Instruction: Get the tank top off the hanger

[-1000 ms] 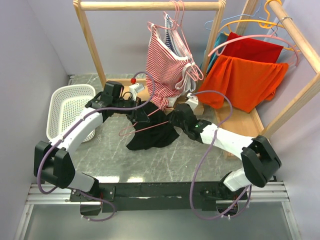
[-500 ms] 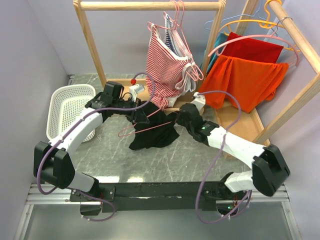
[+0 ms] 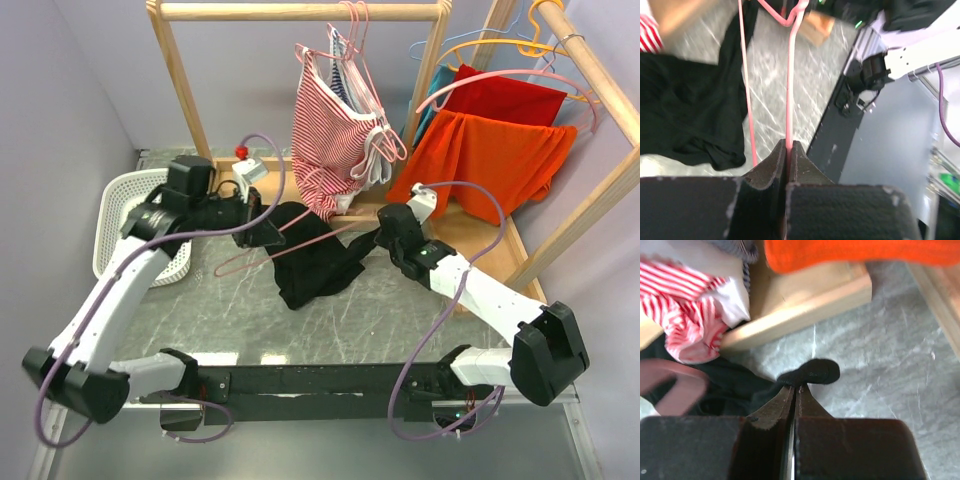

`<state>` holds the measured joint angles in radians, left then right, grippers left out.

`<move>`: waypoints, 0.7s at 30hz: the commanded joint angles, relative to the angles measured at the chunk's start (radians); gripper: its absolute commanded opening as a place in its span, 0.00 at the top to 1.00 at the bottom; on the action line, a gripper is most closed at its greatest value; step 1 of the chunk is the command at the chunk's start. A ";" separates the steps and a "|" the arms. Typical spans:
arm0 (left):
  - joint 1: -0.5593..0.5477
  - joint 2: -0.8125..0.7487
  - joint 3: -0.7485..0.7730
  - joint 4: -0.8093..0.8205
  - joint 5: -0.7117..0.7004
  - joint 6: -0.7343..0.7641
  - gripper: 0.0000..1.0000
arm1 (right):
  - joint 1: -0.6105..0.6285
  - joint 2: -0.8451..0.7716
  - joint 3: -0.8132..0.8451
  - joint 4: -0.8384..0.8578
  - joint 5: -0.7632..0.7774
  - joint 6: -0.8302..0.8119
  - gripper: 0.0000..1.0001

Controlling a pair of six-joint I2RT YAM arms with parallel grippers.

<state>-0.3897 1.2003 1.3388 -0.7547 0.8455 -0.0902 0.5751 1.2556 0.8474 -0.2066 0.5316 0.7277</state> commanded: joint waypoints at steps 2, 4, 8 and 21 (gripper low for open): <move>-0.001 -0.038 0.027 0.014 -0.086 -0.011 0.99 | 0.034 -0.011 -0.076 -0.001 -0.062 0.001 1.00; -0.003 -0.015 0.016 0.020 -0.111 -0.019 0.99 | 0.109 -0.034 -0.108 0.015 -0.071 -0.020 1.00; -0.001 0.038 0.000 0.009 -0.140 0.006 0.99 | 0.225 -0.203 -0.163 0.033 -0.065 -0.031 0.66; -0.001 0.148 0.005 0.023 0.225 0.127 0.99 | 0.174 -0.506 -0.038 0.035 -0.376 -0.488 0.11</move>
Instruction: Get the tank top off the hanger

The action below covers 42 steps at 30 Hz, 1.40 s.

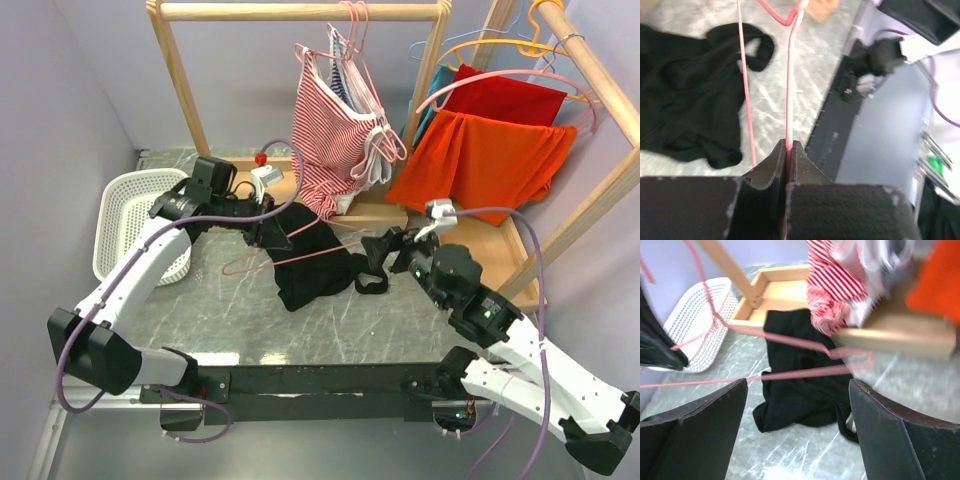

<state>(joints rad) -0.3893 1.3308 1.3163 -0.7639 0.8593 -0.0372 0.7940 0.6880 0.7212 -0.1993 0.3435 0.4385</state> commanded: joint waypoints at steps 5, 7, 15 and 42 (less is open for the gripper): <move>-0.003 0.070 0.063 -0.052 0.287 0.151 0.99 | -0.090 0.177 0.150 0.054 -0.340 -0.285 0.11; -0.002 0.090 0.069 -0.075 0.309 0.192 0.99 | -0.123 0.215 0.179 0.034 -0.447 -0.305 0.11; -0.002 0.119 0.093 -0.127 0.363 0.260 0.99 | -0.177 0.226 0.192 -0.029 -0.581 -0.395 0.11; 0.026 0.191 0.084 0.126 -0.090 -0.076 0.94 | -0.243 0.231 0.216 -0.167 -0.765 -0.460 1.00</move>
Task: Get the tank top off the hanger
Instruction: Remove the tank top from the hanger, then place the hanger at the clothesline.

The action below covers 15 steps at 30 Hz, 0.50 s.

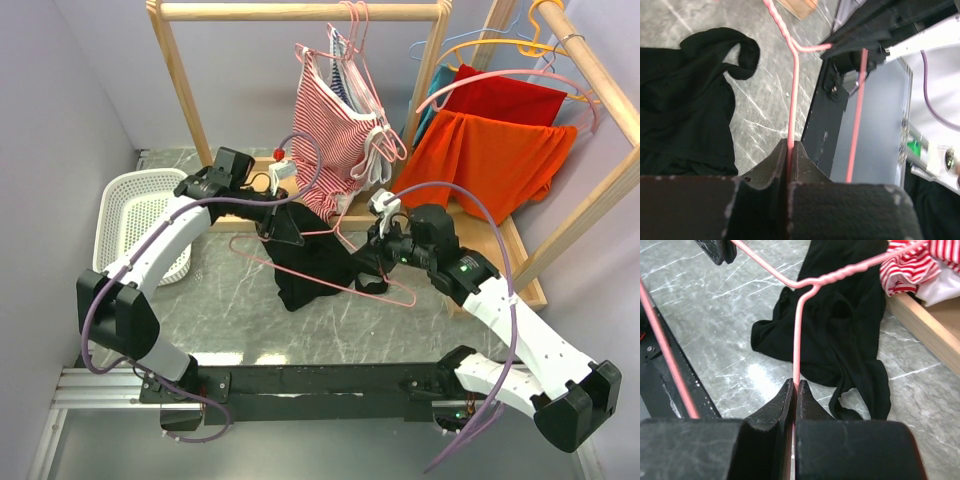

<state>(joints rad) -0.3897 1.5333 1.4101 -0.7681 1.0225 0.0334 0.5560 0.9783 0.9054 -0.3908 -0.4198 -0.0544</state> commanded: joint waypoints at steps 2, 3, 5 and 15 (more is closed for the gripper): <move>0.031 -0.027 -0.026 0.177 -0.297 -0.170 0.93 | -0.005 -0.075 0.023 0.027 0.004 0.039 1.00; 0.032 -0.041 -0.033 0.193 -0.298 -0.185 0.92 | -0.005 -0.081 0.018 0.029 0.007 0.048 1.00; 0.032 -0.047 -0.043 0.213 -0.276 -0.188 0.89 | -0.005 -0.095 0.012 0.041 0.012 0.053 1.00; 0.038 -0.120 -0.085 0.260 -0.298 -0.237 0.12 | -0.005 -0.070 0.004 0.064 0.072 0.099 1.00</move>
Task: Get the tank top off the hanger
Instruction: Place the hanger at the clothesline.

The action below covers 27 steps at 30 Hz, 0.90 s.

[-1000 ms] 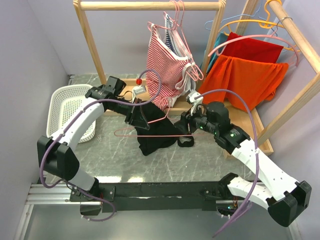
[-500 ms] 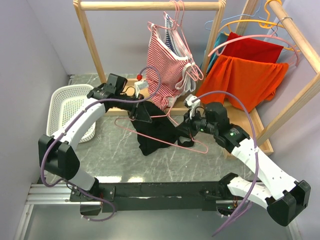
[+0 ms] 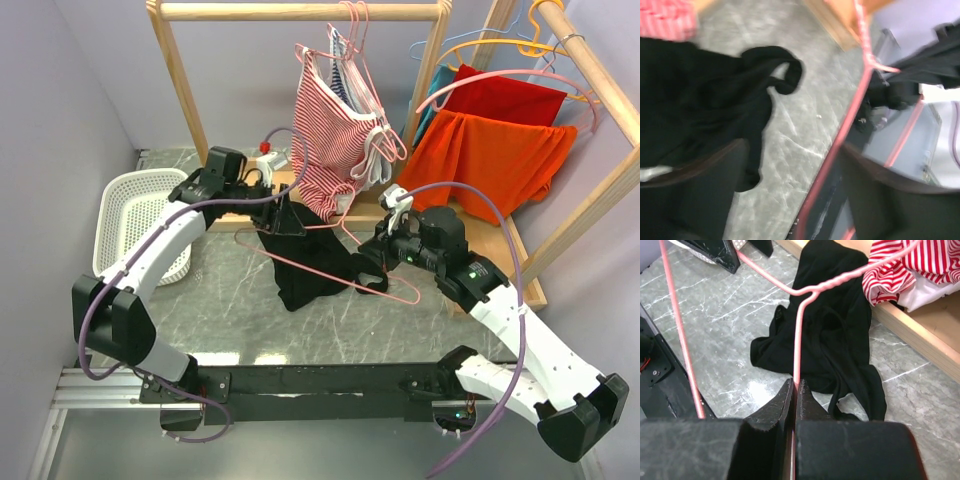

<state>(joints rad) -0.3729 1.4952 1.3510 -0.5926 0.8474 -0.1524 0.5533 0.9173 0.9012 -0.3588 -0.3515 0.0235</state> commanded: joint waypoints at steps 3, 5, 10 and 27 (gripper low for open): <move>0.029 -0.118 -0.041 0.126 -0.183 -0.087 0.01 | -0.003 -0.001 0.005 0.041 -0.003 0.026 1.00; 0.041 -0.134 -0.055 0.152 -0.232 -0.108 0.01 | -0.003 0.002 0.002 0.047 0.008 0.030 1.00; 0.095 -0.214 -0.110 0.215 -0.514 -0.252 0.01 | 0.003 0.017 0.004 0.046 0.158 0.050 1.00; 0.097 -0.390 -0.395 0.336 -0.498 -0.641 0.00 | 0.210 0.069 -0.061 0.195 0.620 0.179 1.00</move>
<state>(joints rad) -0.2569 1.1679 1.0527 -0.3614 0.3092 -0.6292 0.7341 0.9749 0.8433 -0.2718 0.1425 0.1413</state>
